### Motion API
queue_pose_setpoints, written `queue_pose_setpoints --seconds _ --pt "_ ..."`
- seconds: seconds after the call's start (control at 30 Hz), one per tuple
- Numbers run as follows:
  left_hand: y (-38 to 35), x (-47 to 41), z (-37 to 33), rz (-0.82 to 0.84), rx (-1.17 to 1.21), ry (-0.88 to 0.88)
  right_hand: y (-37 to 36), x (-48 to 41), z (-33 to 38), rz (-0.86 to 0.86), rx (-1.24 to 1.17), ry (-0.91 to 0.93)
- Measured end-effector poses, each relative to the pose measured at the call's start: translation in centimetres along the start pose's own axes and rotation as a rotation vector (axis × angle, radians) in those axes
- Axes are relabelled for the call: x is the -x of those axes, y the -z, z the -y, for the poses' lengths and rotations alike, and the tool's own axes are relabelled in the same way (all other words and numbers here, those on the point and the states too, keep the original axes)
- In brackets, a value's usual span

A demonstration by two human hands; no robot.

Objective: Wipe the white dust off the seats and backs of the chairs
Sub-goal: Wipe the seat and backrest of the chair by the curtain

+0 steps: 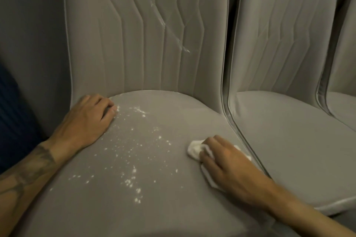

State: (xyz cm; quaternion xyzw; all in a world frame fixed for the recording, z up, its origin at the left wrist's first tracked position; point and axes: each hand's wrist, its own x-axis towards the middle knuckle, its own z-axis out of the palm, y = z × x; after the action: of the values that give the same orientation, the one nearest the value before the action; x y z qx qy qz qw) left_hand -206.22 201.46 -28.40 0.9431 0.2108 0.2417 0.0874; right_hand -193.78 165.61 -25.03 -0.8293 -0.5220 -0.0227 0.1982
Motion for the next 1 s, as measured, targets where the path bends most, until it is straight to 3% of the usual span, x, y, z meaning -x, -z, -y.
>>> queue_pose_setpoints --seconds 0.13,0.23,0.33,0.4,0.5,0.57,0.67,0.77,0.9,1.0 --pt "0.1 0.1 0.0 -0.001 0.003 0.01 -0.6 0.5 2.0 -0.147 0.043 -0.154" --pt "0.2 0.1 -0.2 0.009 0.001 0.005 -2.7 1.1 7.3 -0.166 0.011 0.026" --pt "0.4 0.1 -0.3 0.017 -0.006 0.008 -2.8 1.8 7.2 -0.05 0.003 0.113" --pt "0.5 0.2 -0.4 0.027 -0.004 0.016 -1.5 1.9 4.8 -0.028 0.044 0.071" --pt "0.5 0.2 -0.4 0.041 0.007 0.025 -0.1 1.8 1.7 -0.124 0.066 -0.105" --pt "0.6 0.3 -0.5 0.041 0.015 0.026 -0.8 1.4 2.9 -0.155 0.132 -0.169" --pt "0.6 0.3 -0.5 0.047 0.022 0.025 -3.2 1.9 7.2 -0.14 0.073 0.027" --pt "0.6 0.3 -0.5 0.04 0.023 0.021 -2.9 2.0 6.2 -0.029 -0.011 0.155" --pt "0.6 0.4 -0.6 0.032 0.019 0.019 -0.7 -1.5 -0.4 -0.141 0.09 -0.04" --pt "0.6 0.4 -0.6 0.033 0.019 0.031 -1.0 -5.0 -1.7 -0.157 0.172 -0.189"
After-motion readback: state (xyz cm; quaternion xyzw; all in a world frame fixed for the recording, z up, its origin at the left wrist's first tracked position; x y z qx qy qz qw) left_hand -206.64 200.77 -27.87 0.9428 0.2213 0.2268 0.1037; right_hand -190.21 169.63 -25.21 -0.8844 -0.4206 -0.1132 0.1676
